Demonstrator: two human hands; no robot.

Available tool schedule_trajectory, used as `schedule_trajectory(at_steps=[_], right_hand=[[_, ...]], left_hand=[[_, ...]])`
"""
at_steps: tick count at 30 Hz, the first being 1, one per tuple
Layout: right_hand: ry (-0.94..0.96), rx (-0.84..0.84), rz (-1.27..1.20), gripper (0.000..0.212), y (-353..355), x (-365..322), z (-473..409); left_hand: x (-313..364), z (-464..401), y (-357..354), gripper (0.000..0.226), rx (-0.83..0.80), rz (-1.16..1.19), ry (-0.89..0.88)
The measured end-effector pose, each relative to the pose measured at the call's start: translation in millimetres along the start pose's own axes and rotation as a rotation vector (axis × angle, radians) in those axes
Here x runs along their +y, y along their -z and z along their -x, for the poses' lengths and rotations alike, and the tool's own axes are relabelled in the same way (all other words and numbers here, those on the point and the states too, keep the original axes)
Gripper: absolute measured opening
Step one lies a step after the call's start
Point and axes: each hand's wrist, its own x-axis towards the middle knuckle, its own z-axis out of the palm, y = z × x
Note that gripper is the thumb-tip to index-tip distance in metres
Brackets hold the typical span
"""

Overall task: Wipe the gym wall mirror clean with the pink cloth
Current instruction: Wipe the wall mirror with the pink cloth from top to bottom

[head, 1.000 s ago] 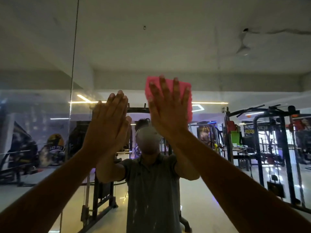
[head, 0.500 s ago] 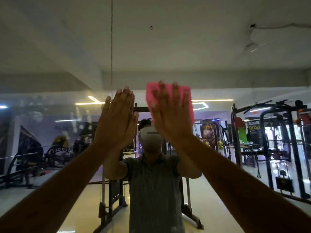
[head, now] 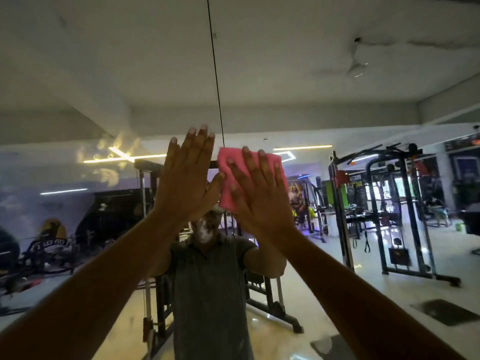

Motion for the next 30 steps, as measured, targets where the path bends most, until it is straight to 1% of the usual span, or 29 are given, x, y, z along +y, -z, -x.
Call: schedule_trajectory(at_steps=[2,4,6,8,9,10,12,14,16,18,20,22,23,24,25,27,29,30], right_hand=[[-0.082,-0.011,-0.029,0.064,4.2,25.0,24.9],[-0.213,-0.022,-0.028,0.066,12.6,50.4,25.8],[-0.314,-0.012,-0.011,0.068,18.3,57.8,3.0],[-0.378,-0.004,-0.009,0.074,21.5,42.9,-27.9],[-0.376,-0.005,-0.006,0.075,20.0,30.5,-41.3],[-0.335,-0.010,-0.002,0.073,17.2,15.5,-50.4],[-0.173,-0.016,0.009,0.070,8.1,-19.9,-50.8],[0.001,-0.049,-0.005,0.068,-3.0,-46.8,-23.6],[0.070,-0.089,-0.045,0.067,-8.1,-49.0,17.8],[0.062,-0.088,-0.062,0.066,-7.1,-28.9,43.7],[-0.015,-0.057,-0.037,0.066,-8.0,-13.0,35.9],[-0.144,0.003,-0.016,0.067,-12.5,-28.2,8.4],[-0.170,0.013,-0.013,0.068,-15.3,-46.5,-1.5],[-0.136,0.007,-0.019,0.068,-18.5,-65.0,-4.0],[-0.053,-0.020,-0.038,0.069,-22.3,-79.4,2.9],[0.078,-0.085,-0.063,0.068,-26.8,-84.4,36.1],[0.088,-0.111,-0.039,0.069,-21.8,-63.8,68.0],[0.046,-0.102,-0.015,0.070,-19.6,-52.7,72.1]], left_hand=[[-9.1,5.4,0.9,0.077,-0.033,0.009,0.016],[-17.9,10.1,1.7,0.076,-0.033,0.020,0.025],[-27.0,15.9,4.4,0.075,-0.034,0.029,0.036],[-33.9,24.0,7.5,0.075,-0.041,0.048,0.067],[-36.3,27.8,9.4,0.075,-0.040,0.053,0.079],[-38.4,31.0,11.6,0.074,-0.038,0.051,0.085],[-44.4,36.8,16.1,0.072,-0.027,0.043,0.087],[-51.1,44.1,21.4,0.068,-0.010,0.055,0.094],[-58.8,52.2,26.1,0.066,-0.010,0.049,0.080],[-67.0,62.0,28.1,0.064,-0.033,0.011,0.059],[-72.8,73.0,28.5,0.064,-0.045,-0.007,0.065],[-73.1,83.0,27.4,0.064,-0.033,0.007,0.073],[-71.7,87.8,25.5,0.063,-0.023,0.021,0.083],[-69.6,91.6,23.9,0.063,-0.015,0.032,0.093],[-68.0,94.1,23.1,0.063,-0.011,0.036,0.101],[-68.8,97.2,22.5,0.063,-0.005,0.050,0.105],[-74.4,98.8,22.3,0.062,-0.006,0.060,0.079],[-77.4,99.3,22.8,0.062,-0.010,0.056,0.063]])
